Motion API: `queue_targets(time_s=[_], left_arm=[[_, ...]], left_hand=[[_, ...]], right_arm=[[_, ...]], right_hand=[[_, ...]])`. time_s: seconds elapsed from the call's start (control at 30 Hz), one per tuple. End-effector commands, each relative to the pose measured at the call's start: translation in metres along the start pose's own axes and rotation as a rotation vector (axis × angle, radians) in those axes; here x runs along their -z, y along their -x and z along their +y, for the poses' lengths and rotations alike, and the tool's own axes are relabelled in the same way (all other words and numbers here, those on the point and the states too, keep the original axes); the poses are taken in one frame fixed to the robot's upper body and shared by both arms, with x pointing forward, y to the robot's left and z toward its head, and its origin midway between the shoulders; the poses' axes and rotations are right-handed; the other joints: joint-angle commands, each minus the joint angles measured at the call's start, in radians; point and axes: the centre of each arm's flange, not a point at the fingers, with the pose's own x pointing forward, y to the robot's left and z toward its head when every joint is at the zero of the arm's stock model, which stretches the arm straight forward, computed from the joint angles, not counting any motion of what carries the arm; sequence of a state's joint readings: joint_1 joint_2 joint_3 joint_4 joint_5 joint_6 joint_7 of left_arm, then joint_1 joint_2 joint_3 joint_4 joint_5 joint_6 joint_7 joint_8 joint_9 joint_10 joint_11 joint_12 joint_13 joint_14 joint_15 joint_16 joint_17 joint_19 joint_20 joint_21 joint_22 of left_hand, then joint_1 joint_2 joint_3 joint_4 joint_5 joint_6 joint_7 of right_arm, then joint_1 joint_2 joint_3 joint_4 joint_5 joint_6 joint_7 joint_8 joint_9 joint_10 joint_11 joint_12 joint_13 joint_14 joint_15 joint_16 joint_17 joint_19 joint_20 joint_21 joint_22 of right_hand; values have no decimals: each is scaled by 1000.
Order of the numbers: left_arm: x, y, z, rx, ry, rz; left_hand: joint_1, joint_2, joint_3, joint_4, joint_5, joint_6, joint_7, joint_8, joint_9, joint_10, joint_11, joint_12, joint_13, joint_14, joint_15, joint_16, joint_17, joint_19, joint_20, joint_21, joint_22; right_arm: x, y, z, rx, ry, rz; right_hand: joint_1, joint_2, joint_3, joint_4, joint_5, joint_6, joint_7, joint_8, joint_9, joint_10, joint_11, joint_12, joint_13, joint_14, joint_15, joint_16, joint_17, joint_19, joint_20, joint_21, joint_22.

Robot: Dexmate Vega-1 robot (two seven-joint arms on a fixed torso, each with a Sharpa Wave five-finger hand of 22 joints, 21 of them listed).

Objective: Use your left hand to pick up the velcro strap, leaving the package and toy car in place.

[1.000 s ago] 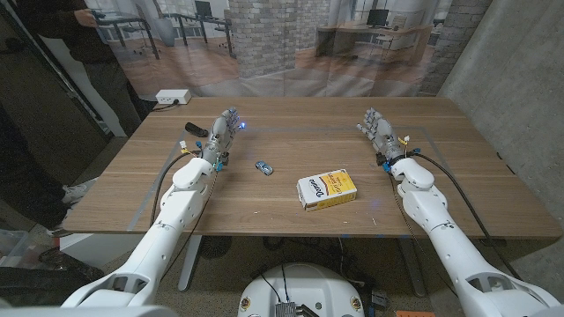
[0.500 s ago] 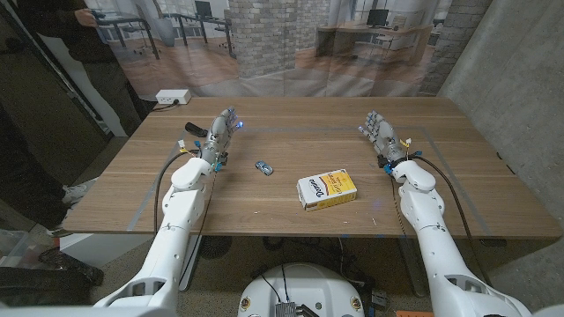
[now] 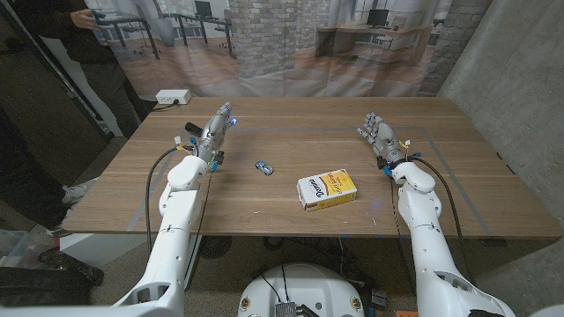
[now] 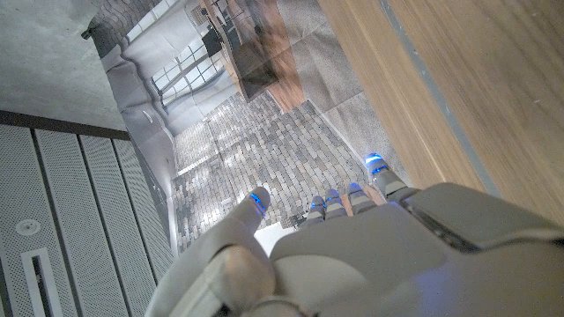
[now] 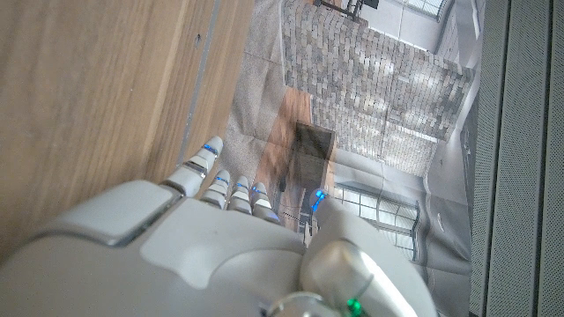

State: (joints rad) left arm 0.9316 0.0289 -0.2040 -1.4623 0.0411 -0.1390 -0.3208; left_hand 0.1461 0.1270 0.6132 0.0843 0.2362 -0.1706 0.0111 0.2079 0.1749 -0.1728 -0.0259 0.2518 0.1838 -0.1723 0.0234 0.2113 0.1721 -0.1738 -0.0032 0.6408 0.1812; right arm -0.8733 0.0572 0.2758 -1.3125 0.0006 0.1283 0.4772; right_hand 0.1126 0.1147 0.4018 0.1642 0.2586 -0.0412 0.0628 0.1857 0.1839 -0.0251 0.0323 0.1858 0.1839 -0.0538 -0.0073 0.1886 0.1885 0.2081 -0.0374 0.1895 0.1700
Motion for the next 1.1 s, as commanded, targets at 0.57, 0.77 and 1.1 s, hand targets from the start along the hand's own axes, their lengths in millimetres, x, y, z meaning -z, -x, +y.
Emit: queue_targets(time_s=[0.57, 0.77, 1.1], left_arm=[[-26, -7, 29, -90, -360, -2], [-31, -11, 34, -94, -413, -3], [-42, -16, 42, -93, -508, -9]], left_hand=[[137, -13, 2, -150, -47, 133, -19, 12, 4, 186, -18, 37, 10, 132, 10, 20, 3, -25, 74, 6, 5], [162, -13, 2, -176, -52, 163, -21, 15, 5, 215, -22, 40, 12, 165, 11, 22, 5, -14, 86, 5, 6], [189, -14, 1, -204, -55, 185, -20, 14, 5, 244, -24, 43, 14, 189, 6, 24, 9, -11, 94, 2, 7]], right_arm=[[-5, 5, -8, 28, -13, -29], [-6, 4, -9, 30, -9, -34], [-13, 2, -8, 26, -2, -56]], right_hand=[[1, 58, 16, -3, -4, 6, 11, 8, 1, 9, 12, 9, 3, -2, 6, 6, 1, 10, -29, 9, 3], [0, 56, 18, -3, -5, 10, 12, 9, 1, 12, 12, 10, 3, 0, 7, 6, 1, 12, -28, 10, 3], [-1, 54, 20, -5, -6, 15, 13, 10, 1, 16, 12, 11, 2, 3, 8, 7, 0, 14, -27, 10, 3]])
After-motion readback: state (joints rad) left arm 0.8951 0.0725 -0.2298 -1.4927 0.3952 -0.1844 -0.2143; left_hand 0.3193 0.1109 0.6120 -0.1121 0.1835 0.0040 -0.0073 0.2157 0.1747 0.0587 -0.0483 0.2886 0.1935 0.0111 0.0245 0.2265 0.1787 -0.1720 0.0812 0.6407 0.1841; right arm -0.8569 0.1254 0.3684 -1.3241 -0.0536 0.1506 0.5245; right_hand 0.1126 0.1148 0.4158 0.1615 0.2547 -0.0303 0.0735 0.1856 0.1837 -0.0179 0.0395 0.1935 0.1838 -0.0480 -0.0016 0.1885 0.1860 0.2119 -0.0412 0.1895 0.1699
